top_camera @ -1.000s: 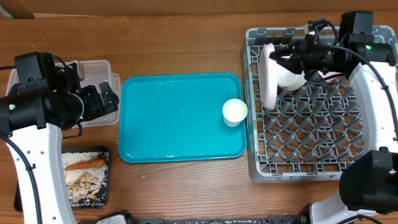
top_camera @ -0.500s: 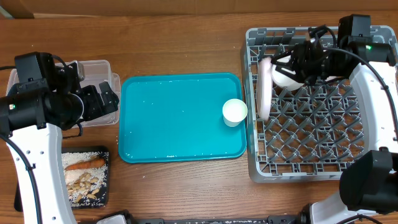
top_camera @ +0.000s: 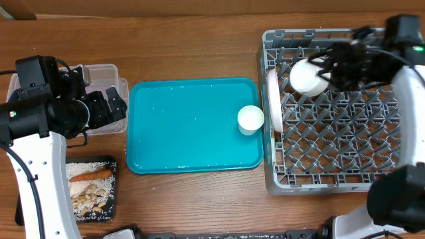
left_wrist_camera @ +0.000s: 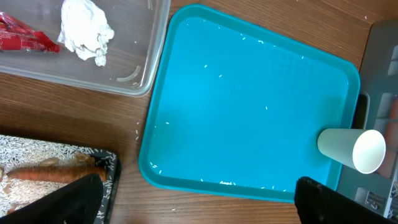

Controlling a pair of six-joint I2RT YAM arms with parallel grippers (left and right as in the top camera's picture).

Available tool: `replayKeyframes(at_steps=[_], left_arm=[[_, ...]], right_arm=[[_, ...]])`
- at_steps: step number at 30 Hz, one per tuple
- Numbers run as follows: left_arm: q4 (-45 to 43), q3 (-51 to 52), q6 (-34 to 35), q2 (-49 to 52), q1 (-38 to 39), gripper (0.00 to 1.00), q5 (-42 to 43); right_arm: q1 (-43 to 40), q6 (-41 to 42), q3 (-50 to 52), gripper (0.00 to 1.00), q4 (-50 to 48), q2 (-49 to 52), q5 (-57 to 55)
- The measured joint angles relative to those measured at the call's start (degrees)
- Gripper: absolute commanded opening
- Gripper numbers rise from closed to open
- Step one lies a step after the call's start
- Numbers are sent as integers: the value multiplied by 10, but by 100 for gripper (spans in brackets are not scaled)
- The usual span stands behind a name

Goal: Sort waste into correct bins and load items into the dishwasher
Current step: 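Reach the left gripper to the white paper cup and grasp it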

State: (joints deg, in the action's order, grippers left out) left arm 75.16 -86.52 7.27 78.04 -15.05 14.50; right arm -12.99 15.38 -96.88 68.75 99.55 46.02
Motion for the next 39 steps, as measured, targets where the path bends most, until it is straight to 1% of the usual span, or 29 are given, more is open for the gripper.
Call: replayKeyframes(at_steps=[6,10,13,16,19,20,21,22,23,24,27,28,31,32,34,39], left_arm=[[-1,0,0,0,0,100,0],[-52,0,0,0,0,100,0],[-67,0,13,0,0,100,5],[-71,0,33,0,0,100,47],[-90,0,50,1,17,100,114],[-100,0,62,4,36,100,130],[-105,0,66,6,46,100,138],[-115,0,78,11,71,100,143],[-128,0,90,17,97,100,147],[-139,0,99,25,122,100,147],[-188,0,138,61,212,97,141],[-204,0,151,76,241,93,137],[-247,0,185,126,317,87,116],[-258,0,197,144,340,84,107],[-277,0,217,180,376,80,87],[-300,0,253,265,433,65,57]], right_arm=[[-76,-15,-29,60,49,-84,-43],[-106,-33,-36,61,91,-127,-85],[-117,-42,-36,61,114,-131,-104],[-118,-52,-36,61,124,-128,-114],[-118,-61,-36,62,129,-128,-118],[-118,-64,-36,63,129,-128,-119],[-118,-66,-36,68,129,-128,-120],[-118,-67,-36,80,130,-128,-120],[-118,-68,-36,88,129,-128,-120],[-118,-71,-36,90,130,-128,-121],[-118,-76,-36,91,134,-128,-124],[-118,-76,-36,91,136,-128,-124],[-118,-77,-36,91,143,-128,-129],[-118,-77,-36,92,145,-128,-132],[-118,-77,-36,91,146,-128,-137],[-118,-77,-36,91,147,-128,-143]])
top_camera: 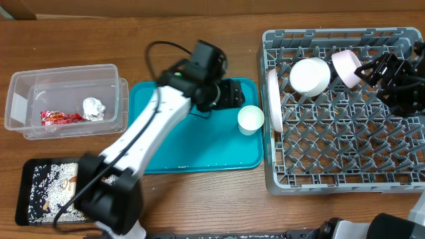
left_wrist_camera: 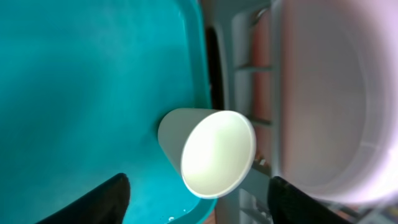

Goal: Sort waste into correct bins and load items into the dishwasher
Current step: 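Reach the left gripper to the white paper cup and grasp it, then lift the cup and carry it right toward the right gripper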

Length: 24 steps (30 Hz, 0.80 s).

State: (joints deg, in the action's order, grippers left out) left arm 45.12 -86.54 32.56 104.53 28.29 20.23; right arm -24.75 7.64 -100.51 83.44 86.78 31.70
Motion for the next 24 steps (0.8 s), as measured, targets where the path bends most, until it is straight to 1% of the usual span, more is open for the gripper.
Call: replayKeyframes(at_steps=[1,5,7,9,11,13,14,15,20,24], left_arm=[[0,0,4,11,5,64,-3],[-1,0,16,57,21,64,-12],[-2,0,19,75,24,59,-15],[-3,0,22,90,24,50,-16],[-3,0,26,102,24,38,-16],[-2,0,29,110,24,15,-16],[-2,0,30,112,24,7,-16],[-2,0,30,112,24,4,-17],[-2,0,29,113,24,4,-19],[41,-14,24,113,17,4,-14]], right_arm=[[0,0,0,91,0,0,-1],[0,0,0,91,0,0,-3],[0,0,0,91,0,0,-3],[0,0,0,91,0,0,-4],[0,0,0,91,0,0,-4],[0,0,0,91,1,0,-5],[0,0,0,91,1,0,-5],[0,0,0,91,1,0,-6],[0,0,0,91,1,0,-6],[0,0,0,91,1,0,-8]])
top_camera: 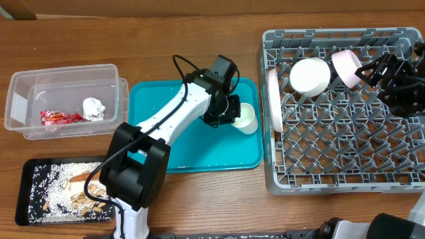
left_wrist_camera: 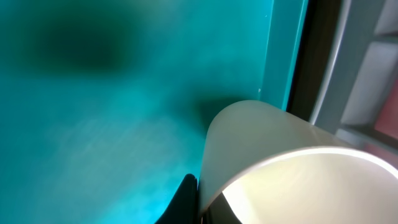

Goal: Sort waste into correct bins and load items into the dishwasher
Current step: 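Lift the cup and carry it right toward the right gripper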

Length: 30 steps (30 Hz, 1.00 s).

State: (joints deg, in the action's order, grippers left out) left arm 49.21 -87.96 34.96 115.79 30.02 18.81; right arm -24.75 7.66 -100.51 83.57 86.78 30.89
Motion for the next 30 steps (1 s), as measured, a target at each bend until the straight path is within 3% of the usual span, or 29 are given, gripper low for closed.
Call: replayKeyframes(at_steps=[4,6,11,16,21,25,30], left_arm=[[56,-52,-26,-2,-33,4,42],[70,-82,-49,-9,-63,4,96],[50,-140,-97,-56,-157,4,341],[35,-158,-110,-92,-187,4,504],[-15,-157,-100,-92,-134,4,562],[-108,-157,-57,-92,-84,4,588],[-161,-157,-4,-92,-52,4,603]], right_arm=[[0,-23,0,92,10,0,15],[0,-49,0,97,24,0,46],[0,-168,0,100,82,0,190],[14,-282,0,100,135,0,306],[72,-332,0,100,133,0,349],[123,-347,0,100,114,0,364],[159,-354,0,100,102,0,371]])
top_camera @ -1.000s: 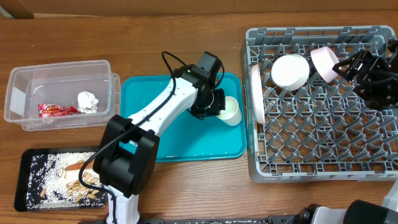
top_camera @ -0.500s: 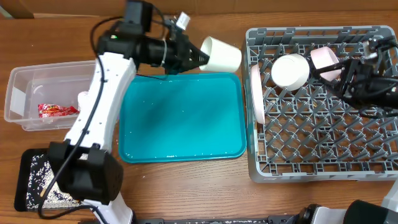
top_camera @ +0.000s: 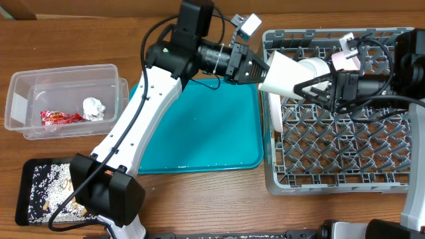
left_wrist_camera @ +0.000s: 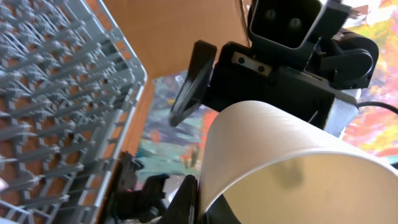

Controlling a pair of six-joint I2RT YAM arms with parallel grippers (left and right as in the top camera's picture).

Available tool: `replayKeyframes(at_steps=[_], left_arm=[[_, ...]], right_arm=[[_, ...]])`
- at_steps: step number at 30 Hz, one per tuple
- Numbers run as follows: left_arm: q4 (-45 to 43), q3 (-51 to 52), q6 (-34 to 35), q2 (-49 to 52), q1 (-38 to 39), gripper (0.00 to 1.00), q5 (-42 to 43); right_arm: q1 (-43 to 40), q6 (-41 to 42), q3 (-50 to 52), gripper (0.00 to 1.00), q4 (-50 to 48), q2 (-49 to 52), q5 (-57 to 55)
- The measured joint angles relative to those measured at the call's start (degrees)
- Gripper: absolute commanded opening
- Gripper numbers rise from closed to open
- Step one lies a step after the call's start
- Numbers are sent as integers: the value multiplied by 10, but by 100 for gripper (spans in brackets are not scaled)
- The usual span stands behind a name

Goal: Sort waste into correct bins and load items into the dishwasher
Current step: 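Lift the cup and carry it right toward the right gripper, then grasp the cup with the right gripper and open the left gripper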

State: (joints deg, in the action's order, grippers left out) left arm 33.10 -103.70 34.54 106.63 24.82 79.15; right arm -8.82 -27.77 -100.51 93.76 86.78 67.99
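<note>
My left gripper (top_camera: pixel 255 72) is shut on the rim of a white paper cup (top_camera: pixel 279 73), held on its side in the air over the left edge of the grey dish rack (top_camera: pixel 332 179). In the left wrist view the cup (left_wrist_camera: pixel 280 162) fills the lower right, with one finger (left_wrist_camera: pixel 186 199) pressed to its wall. My right gripper (top_camera: pixel 300 91) stands open just right of the cup, its black fingers (left_wrist_camera: pixel 193 81) pointing at it without touching.
A white bowl (top_camera: pixel 317 66), a pink cup (top_camera: pixel 342 61) and an upright pink plate (top_camera: pixel 273 118) sit in the rack. The teal tray (top_camera: pixel 192 126) lies in the middle. At left are a clear bin (top_camera: pixel 63 99) with wrapper and foil, and a black food tray (top_camera: pixel 40 192).
The cup was on the tray's right edge with my left fingers at it; now it is lifted over the rack's left edge. My right gripper has moved from the rack's far right to face the cup.
First my left gripper hung open by the clear bin while the right was at the white bowl in the rack. Then the left was open over the tray near the cup, the right back by the pink cup. Then the left closed on the cup, now lifted.
</note>
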Motion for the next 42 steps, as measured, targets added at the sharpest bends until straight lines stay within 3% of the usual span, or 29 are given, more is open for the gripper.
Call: replayKeyframes(at_steps=[3,7,11,15,21,29,42], left_arm=[[-3,0,16,0,7,4,3],[-4,0,29,0,10,4,3],[-4,0,31,0,10,5,-3],[-4,0,30,0,10,18,-6],[-4,0,35,0,11,24,-20],[-4,0,35,0,11,50,-31],[-3,0,26,0,-50,56,-82]], right_arm=[[10,-3,0,97,-9,0,9],[14,-8,0,78,-12,0,24],[15,-9,0,70,-15,0,36],[15,-9,0,68,-17,0,41],[15,-8,0,57,-18,0,36],[15,-8,0,51,-30,0,33],[15,-7,0,40,-33,0,-16]])
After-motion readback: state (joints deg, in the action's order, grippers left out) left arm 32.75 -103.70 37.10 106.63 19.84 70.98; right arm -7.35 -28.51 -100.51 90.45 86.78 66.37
